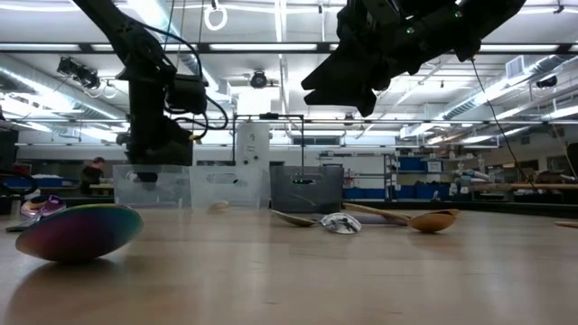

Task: Sort silverware by color (type)
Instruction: Put the violet spoon into the left transparent bin, then put the gold spoon into the right transparent bin

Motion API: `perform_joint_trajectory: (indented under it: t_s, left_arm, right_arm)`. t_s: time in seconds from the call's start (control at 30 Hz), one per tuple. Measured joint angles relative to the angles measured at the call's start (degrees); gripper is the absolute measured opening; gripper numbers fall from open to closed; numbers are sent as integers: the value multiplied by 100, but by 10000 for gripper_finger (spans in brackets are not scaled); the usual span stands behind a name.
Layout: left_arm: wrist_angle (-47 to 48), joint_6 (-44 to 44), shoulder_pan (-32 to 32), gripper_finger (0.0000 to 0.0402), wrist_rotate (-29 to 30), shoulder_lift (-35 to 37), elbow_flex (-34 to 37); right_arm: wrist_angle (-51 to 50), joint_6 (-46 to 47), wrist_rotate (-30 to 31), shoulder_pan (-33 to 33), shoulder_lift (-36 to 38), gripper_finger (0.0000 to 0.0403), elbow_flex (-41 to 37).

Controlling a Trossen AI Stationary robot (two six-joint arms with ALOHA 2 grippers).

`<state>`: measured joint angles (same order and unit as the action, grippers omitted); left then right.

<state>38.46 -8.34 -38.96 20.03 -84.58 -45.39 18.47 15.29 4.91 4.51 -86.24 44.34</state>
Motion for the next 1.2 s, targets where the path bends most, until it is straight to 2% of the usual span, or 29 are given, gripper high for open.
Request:
perform_joint_trajectory:
  t_s: [0.17, 0.37, 0.6, 0.83, 1.07, 1.2]
  left_arm:
    - [64, 149, 60, 121, -35, 187, -31]
    - [-8, 466, 359, 125, -33, 694, -216]
    - [-333, 886, 1365, 125, -82, 1243, -238]
    - [-275, 250, 2499, 126, -97, 1347, -238]
    - [-265, 21, 3405, 126, -51, 1336, -238]
    - [-267, 171, 3841, 126, 688, 1336, -236]
  right_arm:
    - [-102, -15, 2, -13, 0, 172, 2]
    - [-245, -46, 6, -62, 0, 172, 2]
    - [-296, 72, 4, -61, 0, 172, 2]
    - [-420, 308, -19, -51, -2, 172, 2]
    - [-682, 299, 461, 142, -2, 166, 2]
    - [-1124, 516, 1125, 214, -2, 164, 2]
